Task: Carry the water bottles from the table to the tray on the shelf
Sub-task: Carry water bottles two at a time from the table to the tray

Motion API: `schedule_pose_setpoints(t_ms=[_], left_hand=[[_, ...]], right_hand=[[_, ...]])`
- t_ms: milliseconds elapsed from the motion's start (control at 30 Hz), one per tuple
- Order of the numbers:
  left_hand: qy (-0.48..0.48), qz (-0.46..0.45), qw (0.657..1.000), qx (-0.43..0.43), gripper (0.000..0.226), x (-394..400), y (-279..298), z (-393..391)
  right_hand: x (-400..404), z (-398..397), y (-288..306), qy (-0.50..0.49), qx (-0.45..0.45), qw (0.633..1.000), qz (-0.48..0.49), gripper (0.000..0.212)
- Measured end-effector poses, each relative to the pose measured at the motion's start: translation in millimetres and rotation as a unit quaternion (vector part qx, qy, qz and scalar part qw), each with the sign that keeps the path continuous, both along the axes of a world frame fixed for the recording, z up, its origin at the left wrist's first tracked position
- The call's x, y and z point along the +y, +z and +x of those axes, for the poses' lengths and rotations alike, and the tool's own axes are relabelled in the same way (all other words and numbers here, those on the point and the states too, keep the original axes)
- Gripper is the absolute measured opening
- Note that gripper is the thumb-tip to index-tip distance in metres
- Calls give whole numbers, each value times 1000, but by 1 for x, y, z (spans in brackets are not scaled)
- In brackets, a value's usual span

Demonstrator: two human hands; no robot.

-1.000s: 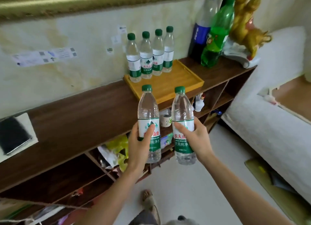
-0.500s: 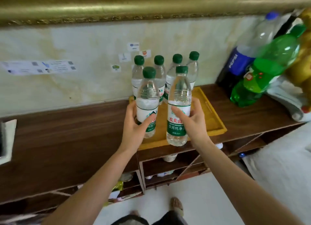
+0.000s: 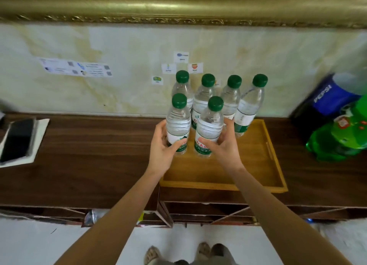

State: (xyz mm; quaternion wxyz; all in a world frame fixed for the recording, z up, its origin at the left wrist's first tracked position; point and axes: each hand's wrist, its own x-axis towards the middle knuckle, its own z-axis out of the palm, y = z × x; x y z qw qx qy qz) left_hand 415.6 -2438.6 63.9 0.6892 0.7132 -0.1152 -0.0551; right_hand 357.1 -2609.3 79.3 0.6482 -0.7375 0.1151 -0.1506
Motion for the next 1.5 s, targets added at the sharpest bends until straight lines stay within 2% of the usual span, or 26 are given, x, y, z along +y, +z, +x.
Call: schedule_pose_setpoints(t_ms=[167, 333, 433, 833, 1000, 1233, 1500], left_hand=[[-26, 17, 999, -7, 70, 6, -4, 4], [-49, 106, 993, -6, 75, 19, -21, 5], [-36, 142, 989, -4, 72, 22, -27, 7], [-13, 155, 987, -48, 68, 13, -25, 20], [-25, 152, 987, -51, 68, 15, -24, 20], [-54, 154, 985, -50, 71, 14, -20, 21], [-55, 151, 986, -50, 69, 11, -24, 19]], right_hand=[[-2, 0, -5, -9, 18, 1000, -2, 73], [7, -8, -23, -45, 70, 996, -45, 73], [13, -9, -29, -67, 71, 994, -56, 73], [6, -6, -38, -70, 99, 988, -92, 69], [11, 5, -40, -76, 109, 984, -122, 74], [3, 13, -36, -83, 132, 976, -151, 57], [2, 14, -37, -79, 126, 977, -153, 55]])
